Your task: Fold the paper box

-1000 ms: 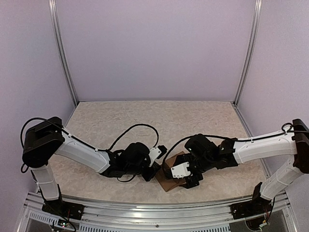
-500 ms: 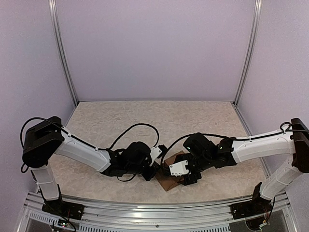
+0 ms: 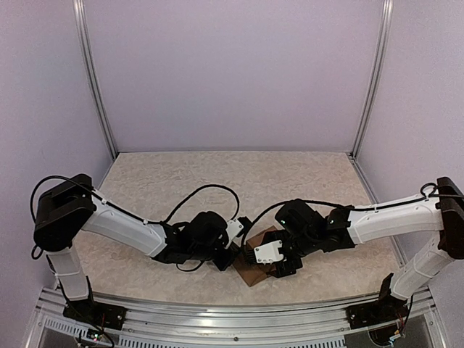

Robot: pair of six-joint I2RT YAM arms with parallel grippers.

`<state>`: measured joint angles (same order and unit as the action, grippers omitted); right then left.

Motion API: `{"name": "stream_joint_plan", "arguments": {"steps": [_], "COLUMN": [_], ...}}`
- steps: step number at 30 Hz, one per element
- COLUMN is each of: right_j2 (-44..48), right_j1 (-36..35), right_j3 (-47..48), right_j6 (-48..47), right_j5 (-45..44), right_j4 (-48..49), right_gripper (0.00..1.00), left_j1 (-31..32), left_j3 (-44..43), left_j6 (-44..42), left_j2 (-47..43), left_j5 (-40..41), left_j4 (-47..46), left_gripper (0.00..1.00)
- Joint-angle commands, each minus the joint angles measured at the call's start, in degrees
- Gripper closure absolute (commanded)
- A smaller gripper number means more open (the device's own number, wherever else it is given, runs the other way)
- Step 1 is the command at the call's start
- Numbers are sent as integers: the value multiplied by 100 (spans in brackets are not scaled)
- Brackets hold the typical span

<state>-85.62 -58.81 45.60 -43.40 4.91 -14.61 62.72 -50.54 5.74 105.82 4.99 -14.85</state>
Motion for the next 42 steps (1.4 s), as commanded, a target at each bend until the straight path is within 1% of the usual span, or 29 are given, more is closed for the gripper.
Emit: {"name": "stream_joint_plan", "arguments": {"steps": [1, 5, 12, 17, 22, 30, 42], "right_j2": [-240, -244, -213, -255, -310, -320, -350], "right_j1": [53, 52, 53, 53, 80, 154, 182], "right_j3": [-43, -59, -107, -115, -70, -52, -58], "right_j6": [48, 7, -8, 38, 106, 121, 125], "right_j5": [-49, -44, 4, 17, 58, 124, 151], "right_j4": [-549, -550, -521, -512, -508, -555, -542], "right_gripper": [23, 22, 22, 20, 20, 20, 20], "left_j1": [-29, -41, -136, -120, 19, 103, 164], "left_j3": [-371, -608, -650, -758, -655, -267, -146], "left_j6": [-27, 0, 137, 171, -10, 132, 243], "left_j2": [-2, 34, -43, -65, -79, -179, -162], "left_j5": [-68, -73, -253, -296, -197, -29, 96], "left_j4": [361, 672, 722, 884, 721, 465, 303], "left_gripper": [97, 97, 97, 97, 98, 98, 99]}}
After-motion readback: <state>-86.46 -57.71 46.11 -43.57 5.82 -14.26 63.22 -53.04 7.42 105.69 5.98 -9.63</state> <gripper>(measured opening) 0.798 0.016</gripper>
